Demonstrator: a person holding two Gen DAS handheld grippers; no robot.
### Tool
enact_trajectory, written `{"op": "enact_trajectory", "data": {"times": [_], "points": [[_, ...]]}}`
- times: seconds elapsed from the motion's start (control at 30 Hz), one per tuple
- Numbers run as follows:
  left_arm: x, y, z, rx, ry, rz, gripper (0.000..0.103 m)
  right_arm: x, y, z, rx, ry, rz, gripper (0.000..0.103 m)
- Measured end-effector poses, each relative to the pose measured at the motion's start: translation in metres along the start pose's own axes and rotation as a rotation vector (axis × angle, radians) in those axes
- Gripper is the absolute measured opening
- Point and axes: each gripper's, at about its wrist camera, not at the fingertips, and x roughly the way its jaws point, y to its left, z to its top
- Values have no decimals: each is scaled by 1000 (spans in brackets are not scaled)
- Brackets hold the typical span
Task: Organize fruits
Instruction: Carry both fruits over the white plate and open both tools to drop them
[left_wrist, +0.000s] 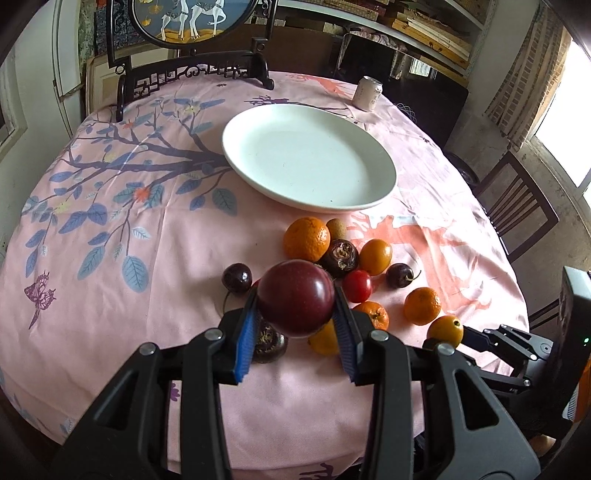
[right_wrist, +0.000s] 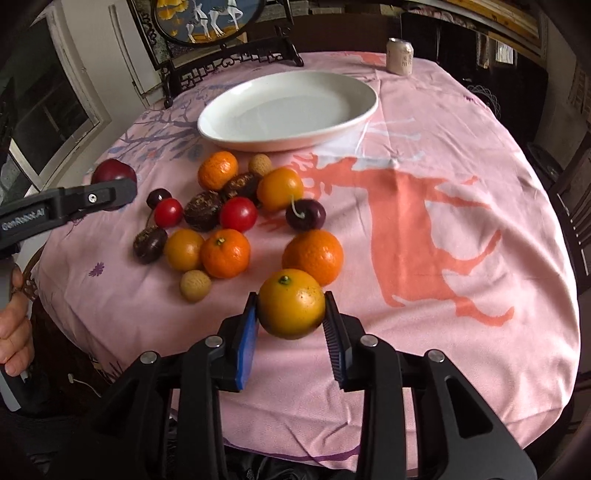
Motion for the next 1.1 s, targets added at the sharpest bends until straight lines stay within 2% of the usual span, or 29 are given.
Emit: {"op": "enact_trajectory", "data": {"times": [0.1, 0.23, 0.3, 0.37, 0.43, 0.53, 0.63, 0.73, 0.8, 0.83, 0.9, 0.97, 1.1], "points": [[2, 0, 19, 13, -2, 4, 39, -4, -3, 32, -19, -11, 26, 34], [27, 1, 82, 26, 22, 10, 39, 20, -17, 115, -34, -40, 80, 35], [52, 4, 120, 14, 41, 15, 39, 44, -24, 159, -48, -54, 79, 35], [86, 8, 158, 0, 61, 46, 39, 78, -28, 199, -42, -26, 59, 34], [124, 15, 190, -25, 89, 66, 39, 110, -34, 226, -25, 9, 47, 34], [166, 24, 218, -65, 131, 63, 39, 145, -39, 251, -16, 39, 25, 34], [196, 27, 232, -85, 166, 68, 39, 166, -44, 264, -4, 70, 29, 35], [207, 26, 236, -95, 175, 51, 42, 177, -46, 271, -12, 80, 38, 37], [201, 25, 241, -96, 154, 51, 66, 173, -44, 272, -35, 69, 13, 47], [193, 24, 242, -99, 131, 51, 67, 167, -43, 271, -41, 53, -7, 53], [166, 23, 241, -86, 85, 37, 67, 148, -43, 268, -50, 32, -13, 54], [133, 20, 231, -73, 40, 24, 70, 121, -42, 258, -48, 17, -16, 61], [67, 10, 185, -27, -52, 35, 83, 57, -29, 212, -49, -32, -8, 66]]}}
